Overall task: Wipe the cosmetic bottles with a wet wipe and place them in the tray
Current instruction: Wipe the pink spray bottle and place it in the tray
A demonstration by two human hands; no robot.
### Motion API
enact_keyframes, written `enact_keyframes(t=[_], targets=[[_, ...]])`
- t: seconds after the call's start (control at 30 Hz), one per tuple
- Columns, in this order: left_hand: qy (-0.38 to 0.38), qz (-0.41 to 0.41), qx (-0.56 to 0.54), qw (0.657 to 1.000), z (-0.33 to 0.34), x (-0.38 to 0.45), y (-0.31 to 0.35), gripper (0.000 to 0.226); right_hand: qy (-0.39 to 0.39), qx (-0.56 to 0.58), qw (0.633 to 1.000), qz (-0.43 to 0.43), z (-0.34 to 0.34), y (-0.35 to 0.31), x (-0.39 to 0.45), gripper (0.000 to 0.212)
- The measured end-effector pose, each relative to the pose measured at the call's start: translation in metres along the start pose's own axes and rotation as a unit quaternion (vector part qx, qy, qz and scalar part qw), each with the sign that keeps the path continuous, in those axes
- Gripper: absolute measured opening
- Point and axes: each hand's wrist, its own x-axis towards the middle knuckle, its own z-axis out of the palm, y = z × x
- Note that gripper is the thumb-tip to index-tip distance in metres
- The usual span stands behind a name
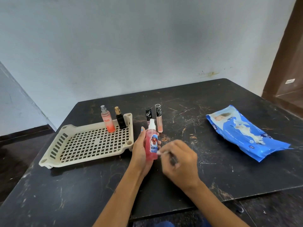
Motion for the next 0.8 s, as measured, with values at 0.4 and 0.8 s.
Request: enact_keyframes(t=[0.4, 0.8], targets=[[-0.03, -0.023, -0.013, 0.999, -0.003, -0.001, -0.001, 0.041, -0.091, -0.015, 0.994, 0.067, 0.008, 0.005, -0.001, 0.036], [-0.031, -0.044, -0.042, 0.998, 0.002, -0.002, 0.0, 0.035, -0.07, 0.001, 0.996, -0.059, 0.008, 0.0, -0.004, 0.02]])
